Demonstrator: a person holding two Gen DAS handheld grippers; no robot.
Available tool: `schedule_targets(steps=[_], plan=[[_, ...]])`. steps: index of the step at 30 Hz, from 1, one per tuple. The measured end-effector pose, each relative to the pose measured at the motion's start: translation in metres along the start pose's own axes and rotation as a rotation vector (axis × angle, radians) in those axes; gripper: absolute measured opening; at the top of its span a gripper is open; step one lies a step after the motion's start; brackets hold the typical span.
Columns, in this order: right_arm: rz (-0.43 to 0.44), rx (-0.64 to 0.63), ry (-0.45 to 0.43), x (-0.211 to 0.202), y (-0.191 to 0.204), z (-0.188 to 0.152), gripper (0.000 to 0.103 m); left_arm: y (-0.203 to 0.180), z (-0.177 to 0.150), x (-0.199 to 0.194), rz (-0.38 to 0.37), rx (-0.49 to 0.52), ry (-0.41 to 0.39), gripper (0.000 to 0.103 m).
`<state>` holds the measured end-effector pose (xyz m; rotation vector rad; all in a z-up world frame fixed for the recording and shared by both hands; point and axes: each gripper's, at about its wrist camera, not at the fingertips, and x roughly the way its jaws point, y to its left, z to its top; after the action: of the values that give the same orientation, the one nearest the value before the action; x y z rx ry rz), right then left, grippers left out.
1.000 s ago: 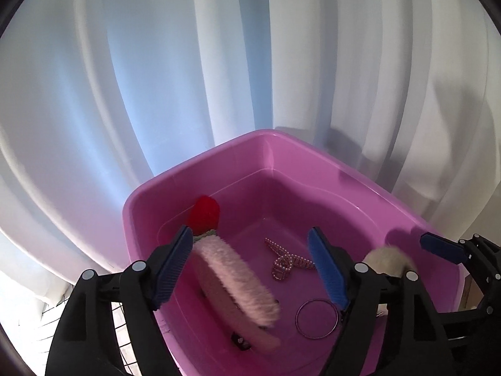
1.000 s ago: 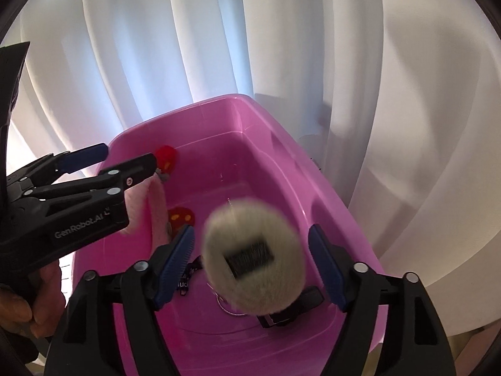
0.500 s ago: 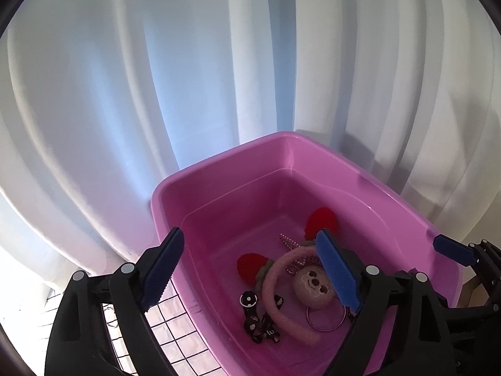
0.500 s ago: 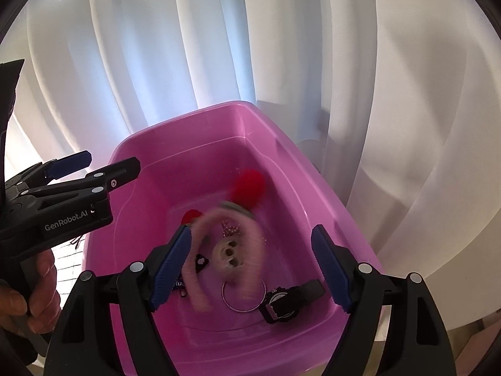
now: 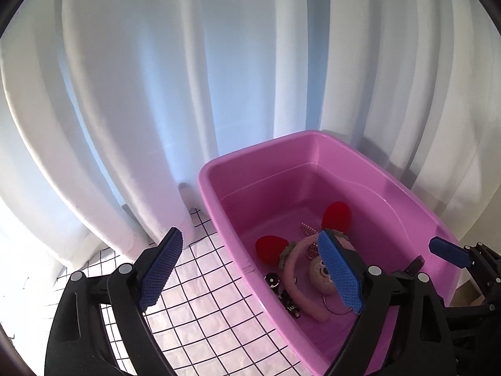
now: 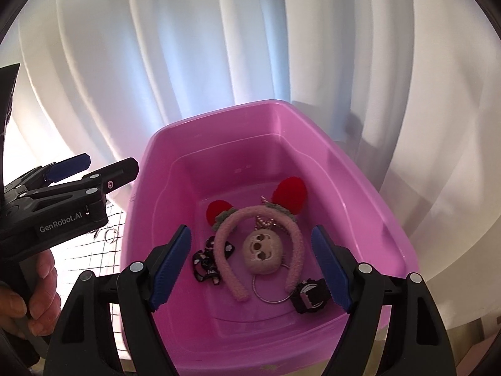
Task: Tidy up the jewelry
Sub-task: 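Move both tools back from the tub toward the hair clip and bangle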
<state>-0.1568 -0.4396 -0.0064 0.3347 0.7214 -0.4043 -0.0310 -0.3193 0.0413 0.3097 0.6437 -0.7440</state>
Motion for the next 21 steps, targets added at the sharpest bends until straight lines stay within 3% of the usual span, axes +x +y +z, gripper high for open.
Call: schedule_targets(steps=[8,21], plan=[[0.043,-0.047,-0.003,0.000,0.039,-0.001,0.075,0.041,-0.015,-0.019,0.040,-0.062,-0.002,0.087],[0.159,-0.198,-0.016,0.002,0.132,-0.001,0.075,0.143,-0.064,-0.054,0.137,-0.204,0.017,0.092]])
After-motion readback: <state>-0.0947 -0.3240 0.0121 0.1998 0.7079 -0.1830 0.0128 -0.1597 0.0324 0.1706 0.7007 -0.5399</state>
